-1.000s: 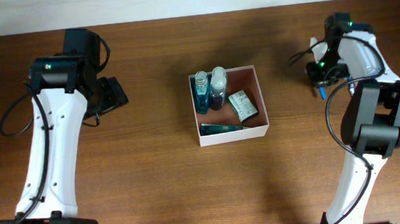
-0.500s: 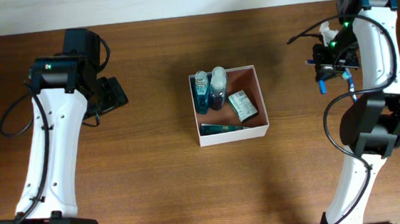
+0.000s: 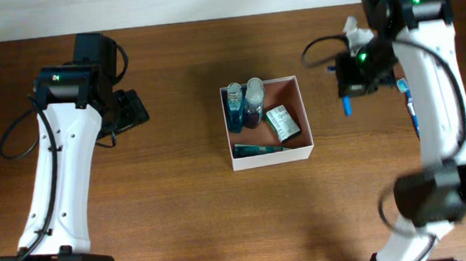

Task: Pack container
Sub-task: 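Carry the razor left and lower it into the pink box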

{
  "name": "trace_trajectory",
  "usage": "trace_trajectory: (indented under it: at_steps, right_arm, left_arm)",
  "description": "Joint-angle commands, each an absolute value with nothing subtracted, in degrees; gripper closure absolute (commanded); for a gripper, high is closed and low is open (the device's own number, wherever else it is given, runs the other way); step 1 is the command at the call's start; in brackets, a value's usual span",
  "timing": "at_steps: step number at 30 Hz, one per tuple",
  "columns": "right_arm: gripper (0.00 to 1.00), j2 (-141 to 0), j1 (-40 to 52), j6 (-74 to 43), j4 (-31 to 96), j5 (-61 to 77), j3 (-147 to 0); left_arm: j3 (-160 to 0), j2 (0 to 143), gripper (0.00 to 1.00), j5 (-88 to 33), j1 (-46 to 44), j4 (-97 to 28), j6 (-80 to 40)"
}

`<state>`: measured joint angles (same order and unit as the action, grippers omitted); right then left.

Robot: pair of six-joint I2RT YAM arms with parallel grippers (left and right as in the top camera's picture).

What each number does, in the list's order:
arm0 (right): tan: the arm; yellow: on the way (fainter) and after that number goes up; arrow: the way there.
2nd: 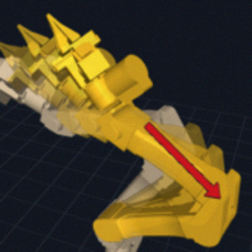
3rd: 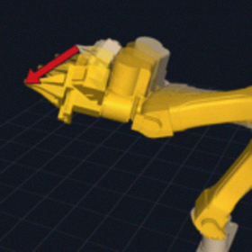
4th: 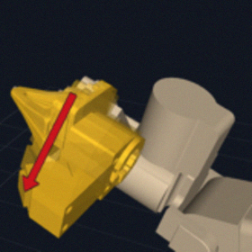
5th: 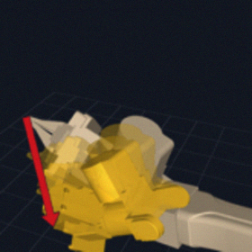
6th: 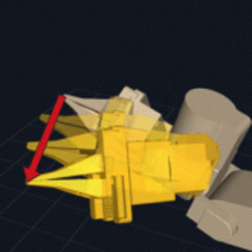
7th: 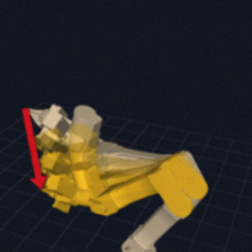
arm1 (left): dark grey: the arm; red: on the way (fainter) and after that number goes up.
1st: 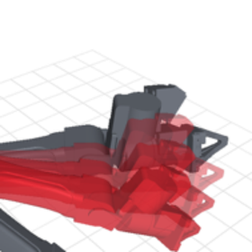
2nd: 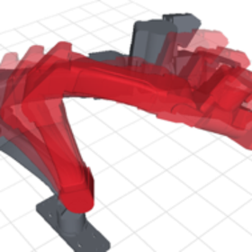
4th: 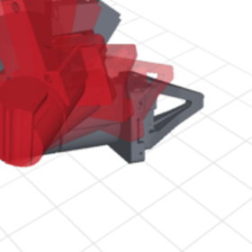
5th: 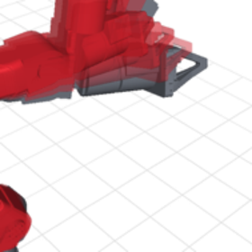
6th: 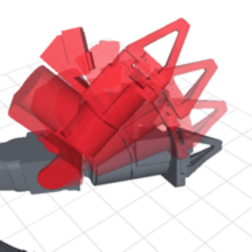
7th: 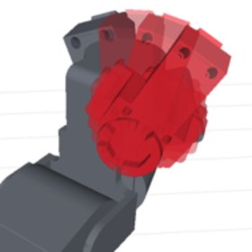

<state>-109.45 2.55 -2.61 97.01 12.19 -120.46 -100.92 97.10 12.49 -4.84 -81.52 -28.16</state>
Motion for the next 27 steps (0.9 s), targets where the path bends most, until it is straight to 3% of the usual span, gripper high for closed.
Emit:
trace_trajectory:
  at_steps: [1, 13, 27]
  right_arm:
    - [0.96, -105.14, 6.02, -5.15, 97.06, 12.91, -114.1]
    - [0.96, -104.31, 16.75, -21.19, 80.53, 13.3, -101.43]
    - [0.96, -104.4, 17.3, -32.67, 67.35, 13.15, -93.78]
  left_arm:
    - [-100.68, 97.54, 0.01, 12.91, -4.71, -81.43, -28.69]
    - [-100.68, 97.54, 0.01, 12.91, -4.71, -81.43, -28.69]
    - [-100.68, 97.54, 0.01, 12.91, -4.71, -81.43, -28.69]
